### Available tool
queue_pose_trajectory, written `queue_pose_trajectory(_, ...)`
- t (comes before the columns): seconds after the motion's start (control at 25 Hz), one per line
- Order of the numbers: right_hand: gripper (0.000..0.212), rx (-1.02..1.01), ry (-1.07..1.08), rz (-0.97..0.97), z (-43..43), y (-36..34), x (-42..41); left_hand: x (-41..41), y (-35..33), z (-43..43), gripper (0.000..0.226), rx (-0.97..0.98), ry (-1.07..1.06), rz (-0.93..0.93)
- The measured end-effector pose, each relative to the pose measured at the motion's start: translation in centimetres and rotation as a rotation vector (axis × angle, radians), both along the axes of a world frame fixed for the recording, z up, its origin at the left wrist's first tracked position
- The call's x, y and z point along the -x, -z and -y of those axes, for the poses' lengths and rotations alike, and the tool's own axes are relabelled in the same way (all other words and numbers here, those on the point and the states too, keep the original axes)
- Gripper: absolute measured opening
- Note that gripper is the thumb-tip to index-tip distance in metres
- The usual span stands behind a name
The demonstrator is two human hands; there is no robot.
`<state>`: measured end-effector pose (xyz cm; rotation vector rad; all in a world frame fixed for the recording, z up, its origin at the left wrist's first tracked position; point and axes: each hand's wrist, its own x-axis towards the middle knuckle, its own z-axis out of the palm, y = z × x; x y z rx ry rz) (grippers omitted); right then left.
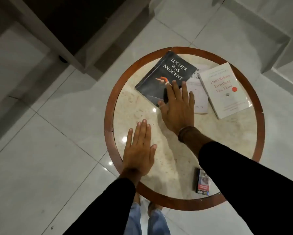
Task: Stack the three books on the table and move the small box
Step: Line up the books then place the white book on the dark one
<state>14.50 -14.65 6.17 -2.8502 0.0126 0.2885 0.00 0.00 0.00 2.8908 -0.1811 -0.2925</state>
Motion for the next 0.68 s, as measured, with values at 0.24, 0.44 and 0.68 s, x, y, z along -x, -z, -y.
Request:
queue_pose_trajectory(0.24, 0.073, 0.213, -0.086, -0.075, -1.3, 1.1, -2.1, -0.1, 0.2, 0.2, 0.075, -0.015, 0.009, 0.007)
queue_pose_trajectory(0.44, 0.069, 0.171, -0.381, -0.086, -0.1, 1.0, -2.2, 0.1, 0.7, 0.1, 0.076, -0.032, 0.003, 0.017)
queue_pose_trajectory(0.68, 0.072, 0.140, -0.528, -0.060, 0.0, 1.5, -2.3, 0.0, 1.1, 0.2, 0.072, -0.025, -0.010, 0.020)
